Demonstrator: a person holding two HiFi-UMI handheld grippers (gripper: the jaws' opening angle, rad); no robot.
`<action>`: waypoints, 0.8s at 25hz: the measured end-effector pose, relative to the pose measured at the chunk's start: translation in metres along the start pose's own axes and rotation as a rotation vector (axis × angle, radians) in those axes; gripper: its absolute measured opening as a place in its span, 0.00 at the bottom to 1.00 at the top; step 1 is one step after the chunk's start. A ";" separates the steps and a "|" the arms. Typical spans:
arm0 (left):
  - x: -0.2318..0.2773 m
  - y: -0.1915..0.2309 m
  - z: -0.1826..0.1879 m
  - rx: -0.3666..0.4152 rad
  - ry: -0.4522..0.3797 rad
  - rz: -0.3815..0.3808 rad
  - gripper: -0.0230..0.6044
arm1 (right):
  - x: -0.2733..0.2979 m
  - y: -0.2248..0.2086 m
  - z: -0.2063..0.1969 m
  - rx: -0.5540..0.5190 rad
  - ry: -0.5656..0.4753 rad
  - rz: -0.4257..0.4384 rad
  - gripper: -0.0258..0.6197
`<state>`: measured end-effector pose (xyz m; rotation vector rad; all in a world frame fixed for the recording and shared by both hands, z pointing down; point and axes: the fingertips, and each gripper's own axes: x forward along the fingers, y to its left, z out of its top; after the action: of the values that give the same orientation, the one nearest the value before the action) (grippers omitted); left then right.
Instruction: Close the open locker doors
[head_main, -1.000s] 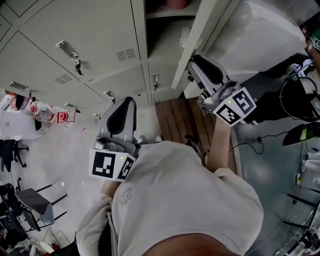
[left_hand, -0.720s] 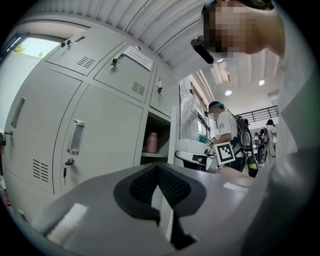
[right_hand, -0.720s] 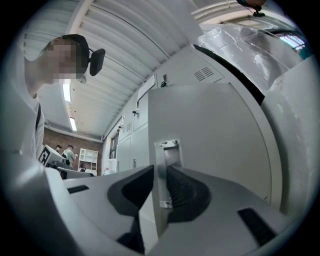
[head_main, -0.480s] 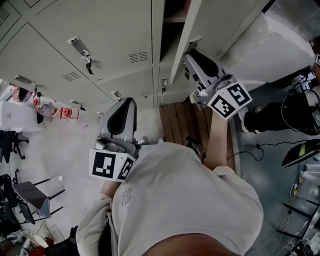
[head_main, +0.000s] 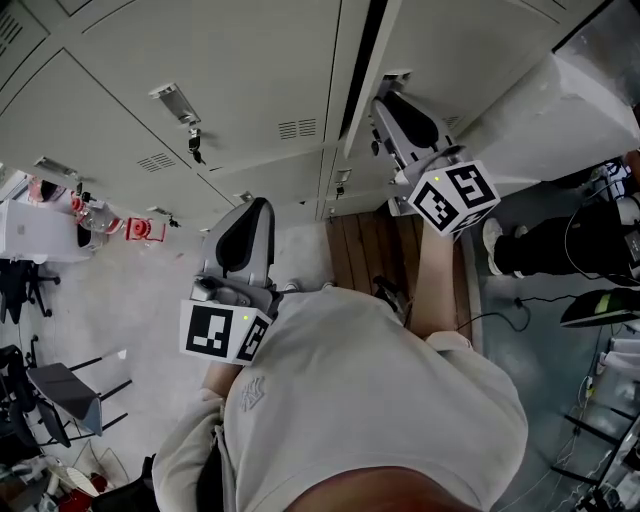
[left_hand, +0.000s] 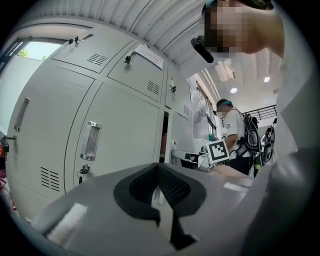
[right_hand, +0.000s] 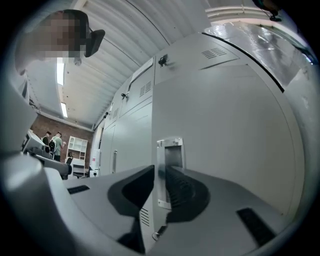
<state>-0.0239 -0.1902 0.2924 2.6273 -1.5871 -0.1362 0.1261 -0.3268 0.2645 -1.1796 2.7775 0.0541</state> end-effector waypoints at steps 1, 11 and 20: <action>0.002 0.003 0.001 0.000 0.000 -0.001 0.03 | 0.004 -0.002 0.000 -0.004 0.003 -0.010 0.13; 0.019 0.038 0.009 0.002 0.010 -0.014 0.03 | 0.032 -0.018 -0.003 -0.027 0.020 -0.098 0.13; 0.028 0.053 0.014 0.006 0.013 -0.047 0.03 | 0.039 -0.022 -0.004 -0.046 0.023 -0.176 0.13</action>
<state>-0.0586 -0.2395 0.2833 2.6656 -1.5252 -0.1162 0.1147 -0.3709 0.2639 -1.4395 2.6928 0.0885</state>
